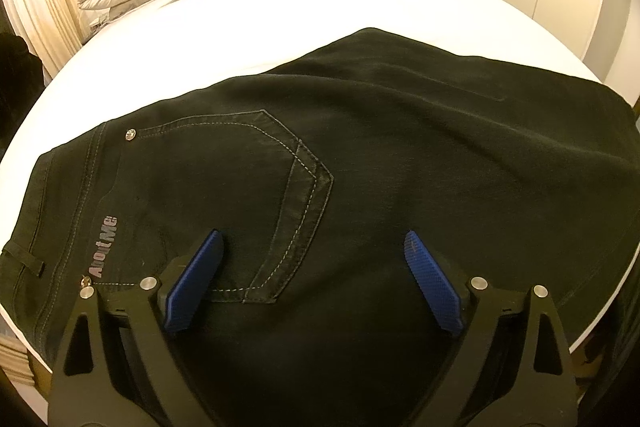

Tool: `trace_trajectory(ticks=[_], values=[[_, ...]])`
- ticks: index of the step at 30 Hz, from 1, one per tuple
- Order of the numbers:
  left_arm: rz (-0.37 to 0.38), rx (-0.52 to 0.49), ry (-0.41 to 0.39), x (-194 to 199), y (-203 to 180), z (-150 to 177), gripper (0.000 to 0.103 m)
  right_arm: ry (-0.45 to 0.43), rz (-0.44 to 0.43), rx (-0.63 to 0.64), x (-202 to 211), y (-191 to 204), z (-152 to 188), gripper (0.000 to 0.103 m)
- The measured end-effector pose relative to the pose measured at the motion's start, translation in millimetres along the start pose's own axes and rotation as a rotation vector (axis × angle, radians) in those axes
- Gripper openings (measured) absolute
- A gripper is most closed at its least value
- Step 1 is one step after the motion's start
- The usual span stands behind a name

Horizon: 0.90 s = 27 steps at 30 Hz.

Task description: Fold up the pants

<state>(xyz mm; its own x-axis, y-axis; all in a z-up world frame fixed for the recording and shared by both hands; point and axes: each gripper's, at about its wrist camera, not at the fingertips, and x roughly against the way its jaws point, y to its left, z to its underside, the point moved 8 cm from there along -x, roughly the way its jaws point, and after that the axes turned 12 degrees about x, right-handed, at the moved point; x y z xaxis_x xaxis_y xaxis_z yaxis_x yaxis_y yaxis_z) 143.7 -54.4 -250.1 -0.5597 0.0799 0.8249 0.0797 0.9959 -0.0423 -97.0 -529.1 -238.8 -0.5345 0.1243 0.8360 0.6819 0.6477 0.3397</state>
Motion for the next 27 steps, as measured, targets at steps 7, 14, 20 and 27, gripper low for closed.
trace_trajectory(ticks=[7, 14, 20, 27], values=[[0.074, 0.058, -0.059, 35.2, -2.7, -30.0, 0.093, -0.132, -0.154, 0.411, 70.8, 130.2, -59.3, 0.007], [0.09, -0.001, -0.032, 20.3, -29.2, -49.8, 0.093, 0.165, -0.465, 0.695, -24.5, 319.8, 4.8, 0.02], [0.062, -0.011, 0.044, -22.5, -30.3, -34.2, 0.093, 0.232, -0.376, 0.559, -100.6, 288.6, -7.2, 0.0], [0.057, -0.022, 0.007, -32.3, -33.3, -35.5, 0.099, 0.067, -0.185, 0.36, -110.1, 202.0, -84.5, 0.0]])
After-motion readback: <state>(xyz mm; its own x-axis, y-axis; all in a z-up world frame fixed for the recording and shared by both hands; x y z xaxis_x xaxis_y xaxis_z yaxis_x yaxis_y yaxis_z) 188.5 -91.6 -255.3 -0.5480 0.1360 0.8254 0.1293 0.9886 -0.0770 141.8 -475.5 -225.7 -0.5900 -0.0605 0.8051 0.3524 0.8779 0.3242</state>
